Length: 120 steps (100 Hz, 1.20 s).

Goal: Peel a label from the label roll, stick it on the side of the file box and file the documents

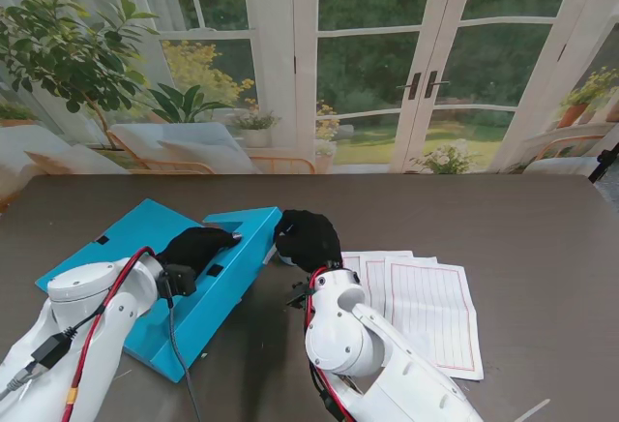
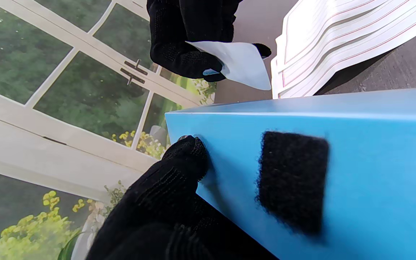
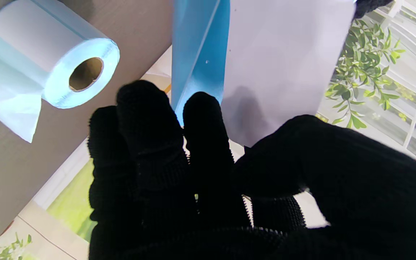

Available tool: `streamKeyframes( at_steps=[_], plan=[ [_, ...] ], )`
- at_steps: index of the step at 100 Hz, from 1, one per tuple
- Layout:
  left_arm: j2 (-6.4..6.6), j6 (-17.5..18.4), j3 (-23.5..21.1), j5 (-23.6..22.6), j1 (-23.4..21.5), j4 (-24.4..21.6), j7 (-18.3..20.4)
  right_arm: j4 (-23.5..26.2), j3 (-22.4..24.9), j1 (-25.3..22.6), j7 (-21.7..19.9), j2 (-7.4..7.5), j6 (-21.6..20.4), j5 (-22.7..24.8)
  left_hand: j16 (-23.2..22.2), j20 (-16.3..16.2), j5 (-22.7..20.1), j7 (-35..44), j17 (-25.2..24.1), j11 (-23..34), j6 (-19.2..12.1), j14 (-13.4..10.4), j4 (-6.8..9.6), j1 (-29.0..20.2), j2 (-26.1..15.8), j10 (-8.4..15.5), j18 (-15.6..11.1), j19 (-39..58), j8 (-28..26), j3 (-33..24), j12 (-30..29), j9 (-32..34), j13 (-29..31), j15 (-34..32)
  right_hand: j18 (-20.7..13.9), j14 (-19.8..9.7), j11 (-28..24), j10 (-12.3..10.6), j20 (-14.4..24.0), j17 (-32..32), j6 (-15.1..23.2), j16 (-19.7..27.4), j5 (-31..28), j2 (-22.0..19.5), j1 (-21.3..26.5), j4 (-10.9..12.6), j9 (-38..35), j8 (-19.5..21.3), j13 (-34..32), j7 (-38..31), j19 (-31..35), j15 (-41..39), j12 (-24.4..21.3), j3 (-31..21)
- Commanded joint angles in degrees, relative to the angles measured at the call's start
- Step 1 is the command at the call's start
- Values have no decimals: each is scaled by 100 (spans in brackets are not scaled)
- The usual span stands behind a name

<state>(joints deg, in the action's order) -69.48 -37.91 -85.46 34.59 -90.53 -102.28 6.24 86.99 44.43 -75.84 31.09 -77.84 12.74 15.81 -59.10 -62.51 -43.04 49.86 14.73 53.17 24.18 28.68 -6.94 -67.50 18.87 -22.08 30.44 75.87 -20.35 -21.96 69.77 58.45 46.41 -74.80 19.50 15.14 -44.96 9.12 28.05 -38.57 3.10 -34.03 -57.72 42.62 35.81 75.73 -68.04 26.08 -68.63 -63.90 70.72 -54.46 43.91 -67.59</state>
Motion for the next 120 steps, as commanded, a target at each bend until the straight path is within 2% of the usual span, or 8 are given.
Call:
streamKeyframes(
  at_steps=[1, 39, 84, 120],
  plan=[
    [-2, 38, 9, 17, 3, -25, 126, 30, -30, 2, -74, -33, 39, -32, -80, -150, -128, 402, -153, 193, -360, 570, 210, -646, -331, 80, -279, 153, 9, -628, 136, 211, 268, -332, 123, -11, -75, -107, 112, 987, 83, -68, 112, -70, -107, 154, 107, 148, 108, -20, 128, -27, 26, 76],
    [25, 88, 55, 1, 3, 17, 240, -84, -118, 134, 72, -179, 432, -98, -96, -155, -136, 394, -172, 188, -357, 575, 214, -646, -335, 71, -292, 146, 7, -628, 144, 211, 267, -324, 175, 26, -139, -64, 130, 993, -42, -70, 87, -86, -134, 238, 117, 60, 90, -62, 127, -73, -27, 29],
    [-6, 252, 117, 66, 12, 36, 114, -205, -179, 161, 352, -338, 907, -17, -107, -157, -144, 394, -189, 178, -361, 580, 210, -646, -324, 55, -293, 136, 6, -635, 147, 212, 264, -318, 228, 37, -190, -34, 119, 985, 4, -54, 166, -85, -126, 254, 161, 97, 65, -124, 178, -110, -50, 18],
    [-7, 280, 145, 115, 14, 42, 123, -204, -200, 147, 477, -468, 1258, -123, -109, -145, -147, 386, -202, 166, -358, 581, 210, -647, -324, 50, -295, 119, 10, -645, 143, 215, 256, -307, 222, 77, -240, -17, 93, 1030, -7, -20, 289, -83, -111, 262, 209, 133, 122, -186, 255, -117, -107, 6]
  ],
)
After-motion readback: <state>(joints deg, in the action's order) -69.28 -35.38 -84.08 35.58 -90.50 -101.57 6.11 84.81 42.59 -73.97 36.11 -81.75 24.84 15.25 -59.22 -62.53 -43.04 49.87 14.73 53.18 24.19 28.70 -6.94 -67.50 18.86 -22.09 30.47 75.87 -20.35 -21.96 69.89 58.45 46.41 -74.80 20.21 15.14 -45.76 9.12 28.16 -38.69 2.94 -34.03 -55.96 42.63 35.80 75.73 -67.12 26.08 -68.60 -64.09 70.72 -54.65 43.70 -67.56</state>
